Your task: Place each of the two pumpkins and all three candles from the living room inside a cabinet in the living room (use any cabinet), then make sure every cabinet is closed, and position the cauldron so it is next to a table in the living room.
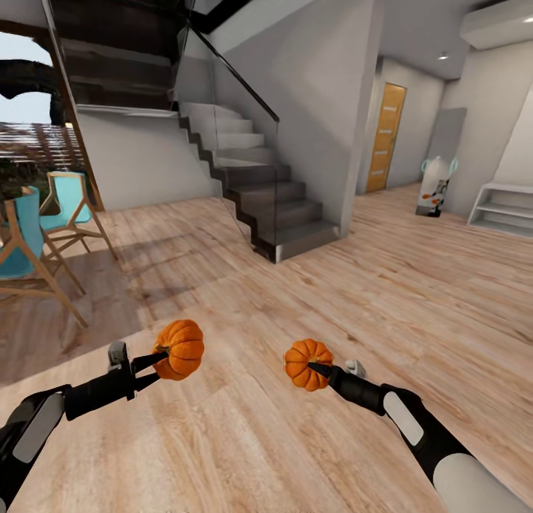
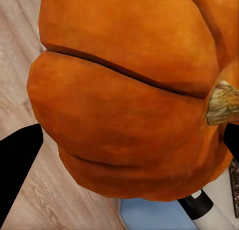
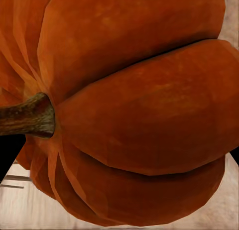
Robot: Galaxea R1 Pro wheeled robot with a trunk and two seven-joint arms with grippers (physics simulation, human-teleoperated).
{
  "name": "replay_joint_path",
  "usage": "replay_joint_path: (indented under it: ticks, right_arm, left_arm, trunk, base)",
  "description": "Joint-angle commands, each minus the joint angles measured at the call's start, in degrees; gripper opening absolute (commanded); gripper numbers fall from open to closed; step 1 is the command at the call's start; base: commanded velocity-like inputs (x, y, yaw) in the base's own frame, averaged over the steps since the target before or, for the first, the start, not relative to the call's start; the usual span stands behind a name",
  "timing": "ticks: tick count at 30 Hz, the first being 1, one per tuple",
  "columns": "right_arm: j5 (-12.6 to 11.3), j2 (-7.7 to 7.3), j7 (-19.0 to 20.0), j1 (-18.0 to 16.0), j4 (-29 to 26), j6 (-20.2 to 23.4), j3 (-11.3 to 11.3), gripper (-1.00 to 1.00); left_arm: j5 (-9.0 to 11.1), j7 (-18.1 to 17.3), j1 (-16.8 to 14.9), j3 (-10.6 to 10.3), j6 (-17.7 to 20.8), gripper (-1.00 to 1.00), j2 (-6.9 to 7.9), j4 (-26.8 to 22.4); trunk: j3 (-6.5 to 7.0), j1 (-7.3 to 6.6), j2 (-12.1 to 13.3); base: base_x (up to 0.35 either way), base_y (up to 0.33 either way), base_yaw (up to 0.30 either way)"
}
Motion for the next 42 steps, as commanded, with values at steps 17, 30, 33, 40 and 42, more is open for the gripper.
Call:
replay_joint_path:
  ticks: [17,30,33,40,42]
  right_arm:
    - [-0.8,-0.07,-0.4,0.0,0.0,0.3,0.2,-1.0]
    - [-0.7,-0.07,-3.9,0.0,-0.1,0.3,0.3,-1.0]
    - [-0.4,-0.07,-5.2,0.0,-0.1,0.4,0.3,-1.0]
    - [-0.3,0.02,-5.6,0.0,-0.1,0.4,0.4,-1.0]
    - [-0.2,0.02,-5.6,0.0,-0.1,0.4,0.4,-1.0]
  left_arm:
    - [0.6,-0.1,-0.1,0.0,0.5,-1.0,-0.01,0.0]
    - [0.6,-0.1,-0.1,0.0,0.5,-1.0,-0.01,0.0]
    - [0.6,-0.1,-0.1,0.0,0.5,-1.0,-0.01,0.0]
    - [0.7,-0.1,-0.1,0.0,0.5,-1.0,-0.01,0.0]
    - [0.7,-0.1,-0.1,0.0,0.5,-1.0,-0.01,0.0]
  trunk:
    - [0.88,-0.03,0.0]
    - [1.34,-0.03,0.0]
    - [1.28,-0.03,0.0]
    - [0.96,-0.03,0.0]
    - [0.86,-0.03,0.0]
  base:
    - [-0.06,0.0,0.245]
    - [0.0,0.0,0.256]
    - [-0.002,0.0,0.278]
    - [-0.105,0.002,0.258]
    - [-0.139,0.058,0.247]
